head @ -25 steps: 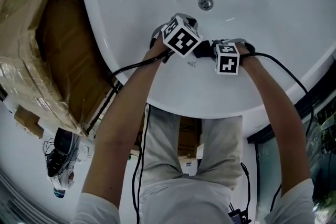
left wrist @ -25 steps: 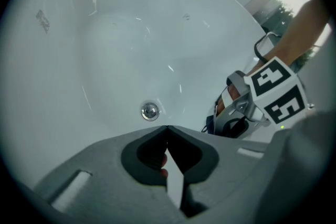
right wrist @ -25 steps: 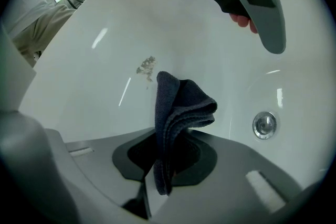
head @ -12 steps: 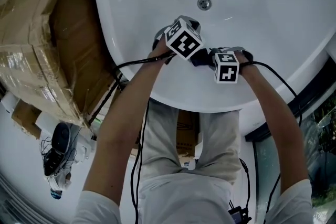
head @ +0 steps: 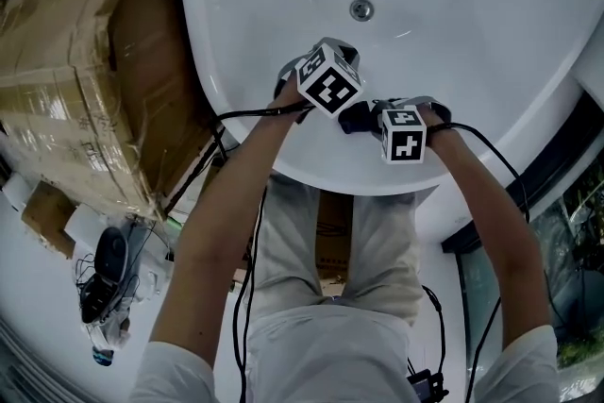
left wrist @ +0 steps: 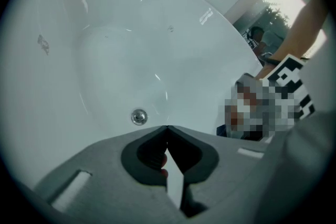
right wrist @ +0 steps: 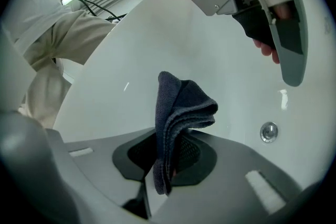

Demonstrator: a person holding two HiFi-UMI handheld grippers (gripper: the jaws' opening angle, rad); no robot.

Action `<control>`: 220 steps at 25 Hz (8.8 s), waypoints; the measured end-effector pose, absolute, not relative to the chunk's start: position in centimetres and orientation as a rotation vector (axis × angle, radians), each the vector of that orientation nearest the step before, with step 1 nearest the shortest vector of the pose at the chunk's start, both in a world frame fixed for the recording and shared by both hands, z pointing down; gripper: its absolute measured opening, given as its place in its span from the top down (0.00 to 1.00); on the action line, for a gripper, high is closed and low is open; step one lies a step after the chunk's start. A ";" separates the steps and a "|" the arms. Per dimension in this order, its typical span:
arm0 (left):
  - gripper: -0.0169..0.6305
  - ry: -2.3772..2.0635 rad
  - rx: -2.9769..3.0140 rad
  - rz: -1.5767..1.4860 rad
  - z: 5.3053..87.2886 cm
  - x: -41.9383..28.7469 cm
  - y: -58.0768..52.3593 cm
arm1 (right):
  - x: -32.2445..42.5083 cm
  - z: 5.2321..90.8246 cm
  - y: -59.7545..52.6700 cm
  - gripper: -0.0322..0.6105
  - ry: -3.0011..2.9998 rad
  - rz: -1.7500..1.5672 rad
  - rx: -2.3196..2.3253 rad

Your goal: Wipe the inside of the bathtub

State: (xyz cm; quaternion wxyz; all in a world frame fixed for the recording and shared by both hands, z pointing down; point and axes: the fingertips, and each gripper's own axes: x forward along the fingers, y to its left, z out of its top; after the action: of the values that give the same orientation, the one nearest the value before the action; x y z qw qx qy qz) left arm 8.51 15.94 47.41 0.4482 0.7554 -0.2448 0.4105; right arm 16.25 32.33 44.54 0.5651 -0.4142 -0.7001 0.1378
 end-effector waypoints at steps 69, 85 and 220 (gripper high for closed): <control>0.97 -0.611 1.876 0.996 50.5 10.1 17.3 | 17.5 52.5 17.4 0.87 -1.675 -0.142 -0.839; 0.97 -0.556 1.899 1.090 55.9 11.3 16.2 | 19.4 60.9 14.5 0.87 -1.577 -0.269 -0.870; 0.97 -0.383 1.958 1.122 39.6 14.7 23.1 | 22.3 33.1 29.9 0.87 -1.506 0.166 -1.296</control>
State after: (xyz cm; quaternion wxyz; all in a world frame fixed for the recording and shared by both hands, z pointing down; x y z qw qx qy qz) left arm 14.66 23.12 39.59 0.4135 0.7789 -0.1525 0.4461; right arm 22.26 29.87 33.10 0.5430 -0.5458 -0.6343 0.0700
